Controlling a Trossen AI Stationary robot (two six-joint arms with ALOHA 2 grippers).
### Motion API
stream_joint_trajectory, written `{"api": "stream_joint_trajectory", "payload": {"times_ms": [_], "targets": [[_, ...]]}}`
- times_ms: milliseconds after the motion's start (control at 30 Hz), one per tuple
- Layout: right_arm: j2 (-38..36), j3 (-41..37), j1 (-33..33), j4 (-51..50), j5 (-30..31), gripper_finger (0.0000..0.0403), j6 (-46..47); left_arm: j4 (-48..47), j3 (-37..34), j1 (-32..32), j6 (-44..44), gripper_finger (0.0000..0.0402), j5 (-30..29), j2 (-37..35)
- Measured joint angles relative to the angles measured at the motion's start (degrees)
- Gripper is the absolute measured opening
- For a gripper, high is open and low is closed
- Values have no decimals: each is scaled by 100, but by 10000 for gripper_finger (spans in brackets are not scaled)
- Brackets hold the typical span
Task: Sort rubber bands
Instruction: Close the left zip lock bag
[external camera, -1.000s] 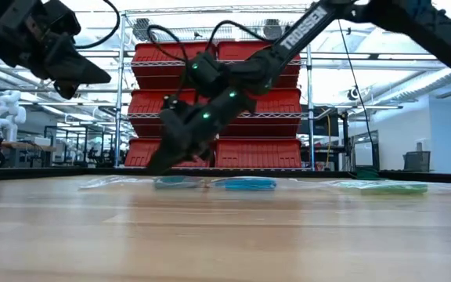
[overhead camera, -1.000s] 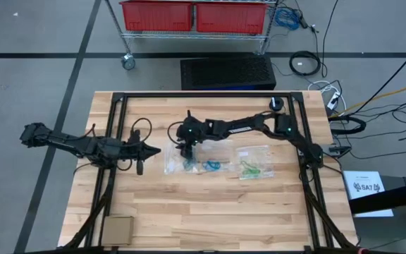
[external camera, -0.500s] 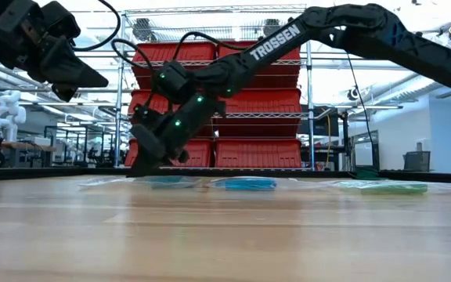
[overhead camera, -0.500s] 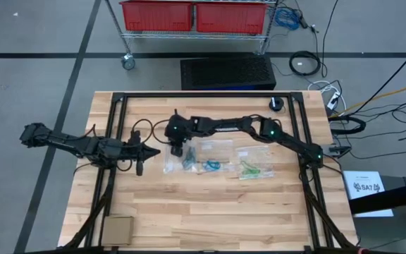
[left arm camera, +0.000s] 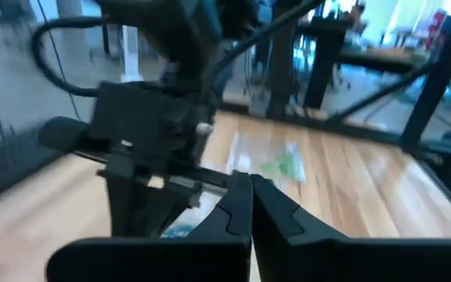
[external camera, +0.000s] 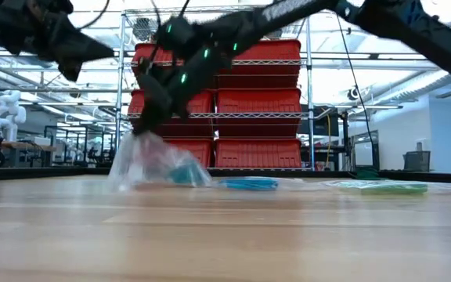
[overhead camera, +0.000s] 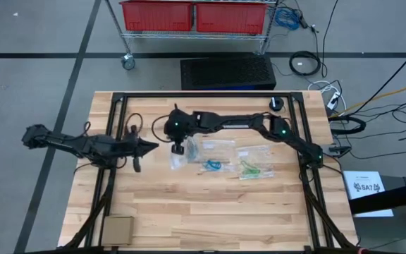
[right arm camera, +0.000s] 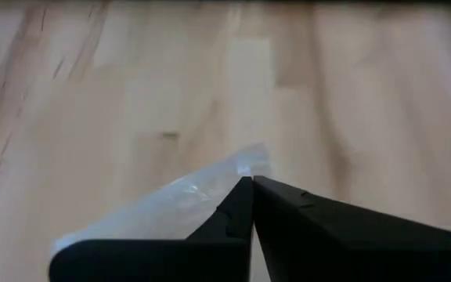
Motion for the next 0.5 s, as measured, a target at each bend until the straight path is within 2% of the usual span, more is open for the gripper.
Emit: {"api": "stream_joint_trajectory", "payload": {"times_ms": [167, 300, 500], "targets": [[-776, -2, 62, -284, 475, 0, -33, 453, 4, 0, 824, 1, -121, -374], [-1419, 4, 163, -356, 929, 0, -266, 678, 6, 0, 1482, 1, -435, -545], [-2175, 4, 228, -362, 1567, 0, -508, 1069, 7, 0, 1973, 18, -585, -554]]}}
